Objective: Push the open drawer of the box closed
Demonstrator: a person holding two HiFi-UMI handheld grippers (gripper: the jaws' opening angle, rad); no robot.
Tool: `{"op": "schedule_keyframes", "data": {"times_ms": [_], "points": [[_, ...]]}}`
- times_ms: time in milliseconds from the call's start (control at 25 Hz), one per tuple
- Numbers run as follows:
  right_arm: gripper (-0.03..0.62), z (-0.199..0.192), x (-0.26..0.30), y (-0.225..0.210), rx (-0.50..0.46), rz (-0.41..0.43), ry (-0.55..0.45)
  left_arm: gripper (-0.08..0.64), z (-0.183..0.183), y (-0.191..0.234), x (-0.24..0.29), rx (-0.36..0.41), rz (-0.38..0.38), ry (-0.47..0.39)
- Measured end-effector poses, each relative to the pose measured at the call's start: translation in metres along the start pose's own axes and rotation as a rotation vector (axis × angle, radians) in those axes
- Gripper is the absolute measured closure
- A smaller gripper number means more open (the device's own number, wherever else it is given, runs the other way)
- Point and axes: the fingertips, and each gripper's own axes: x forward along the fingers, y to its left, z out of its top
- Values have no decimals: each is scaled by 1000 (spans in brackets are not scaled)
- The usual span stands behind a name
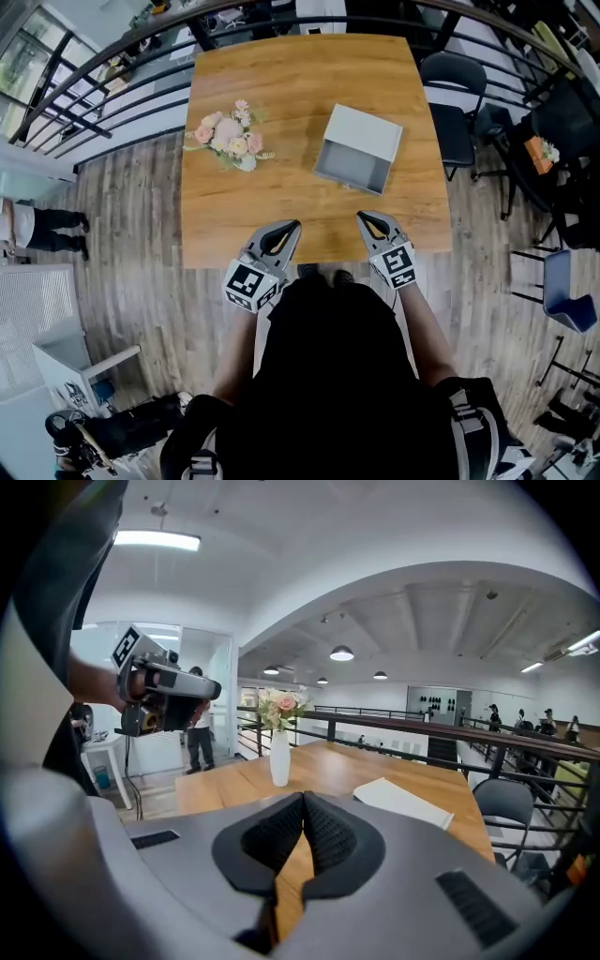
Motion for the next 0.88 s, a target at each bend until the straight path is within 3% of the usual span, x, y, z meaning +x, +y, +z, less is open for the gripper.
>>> {"op": "schedule_keyframes", "data": {"times_ms": [200,480,880], "points": [[575,7,36,-1,25,-59,9,537,5,43,9,25,-73,1],[575,-14,69,-4,69,-128,59,537,-8,71,13,18,-158,31],[575,-51,103,-23,102,-75,136,537,-15,92,38,-12,-123,39]]}}
